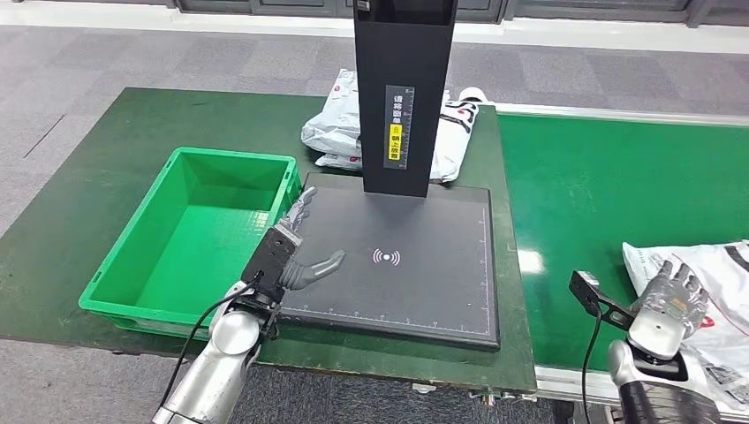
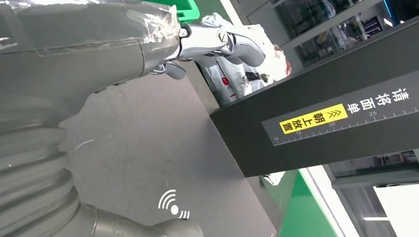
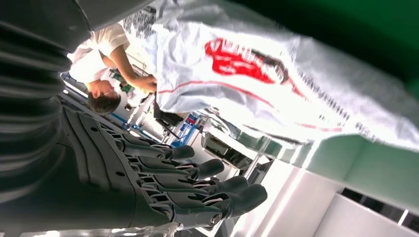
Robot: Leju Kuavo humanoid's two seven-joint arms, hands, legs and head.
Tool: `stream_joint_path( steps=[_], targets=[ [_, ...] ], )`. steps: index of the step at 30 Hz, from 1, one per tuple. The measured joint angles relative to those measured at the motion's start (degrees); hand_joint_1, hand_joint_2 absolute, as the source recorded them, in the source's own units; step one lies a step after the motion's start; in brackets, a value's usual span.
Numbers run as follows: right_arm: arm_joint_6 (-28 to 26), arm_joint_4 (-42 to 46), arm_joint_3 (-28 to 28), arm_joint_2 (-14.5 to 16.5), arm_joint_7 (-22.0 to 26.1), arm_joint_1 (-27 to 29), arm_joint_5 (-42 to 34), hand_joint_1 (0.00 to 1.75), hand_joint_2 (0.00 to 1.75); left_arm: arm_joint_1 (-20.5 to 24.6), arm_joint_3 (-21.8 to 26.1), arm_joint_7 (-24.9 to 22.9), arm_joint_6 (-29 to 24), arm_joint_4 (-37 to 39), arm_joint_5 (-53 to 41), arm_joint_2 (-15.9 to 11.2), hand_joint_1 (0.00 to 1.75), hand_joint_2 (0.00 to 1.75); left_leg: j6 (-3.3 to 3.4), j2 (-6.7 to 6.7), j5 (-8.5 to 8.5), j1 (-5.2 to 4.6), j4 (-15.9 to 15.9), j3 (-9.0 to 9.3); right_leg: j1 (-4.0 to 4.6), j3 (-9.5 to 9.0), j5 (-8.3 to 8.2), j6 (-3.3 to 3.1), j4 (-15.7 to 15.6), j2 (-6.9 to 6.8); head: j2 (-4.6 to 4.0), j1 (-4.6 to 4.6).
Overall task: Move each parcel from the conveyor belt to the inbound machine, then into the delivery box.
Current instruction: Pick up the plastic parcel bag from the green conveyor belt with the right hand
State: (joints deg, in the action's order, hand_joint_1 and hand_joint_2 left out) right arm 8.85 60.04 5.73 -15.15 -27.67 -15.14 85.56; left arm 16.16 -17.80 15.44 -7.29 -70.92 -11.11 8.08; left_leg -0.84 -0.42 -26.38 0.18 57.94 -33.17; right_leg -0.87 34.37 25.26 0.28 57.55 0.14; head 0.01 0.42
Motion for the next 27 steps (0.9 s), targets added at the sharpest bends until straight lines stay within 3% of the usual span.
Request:
stream_joint_path(
  steps=[27],
  targets=[
    [0.44,-5.03,1.45,-0.46,1.63,-0.39,-2.32,0.00,1.75,0.97,0.99,0.28,1.68,1.11,-0.87,0.76,0.00,1.75,0.00,0.01,0.00,0.00,0.01,0.01,0.00,0.03,0.00,0.00,-0.01,0.02,-0.01,0.00]
  ],
)
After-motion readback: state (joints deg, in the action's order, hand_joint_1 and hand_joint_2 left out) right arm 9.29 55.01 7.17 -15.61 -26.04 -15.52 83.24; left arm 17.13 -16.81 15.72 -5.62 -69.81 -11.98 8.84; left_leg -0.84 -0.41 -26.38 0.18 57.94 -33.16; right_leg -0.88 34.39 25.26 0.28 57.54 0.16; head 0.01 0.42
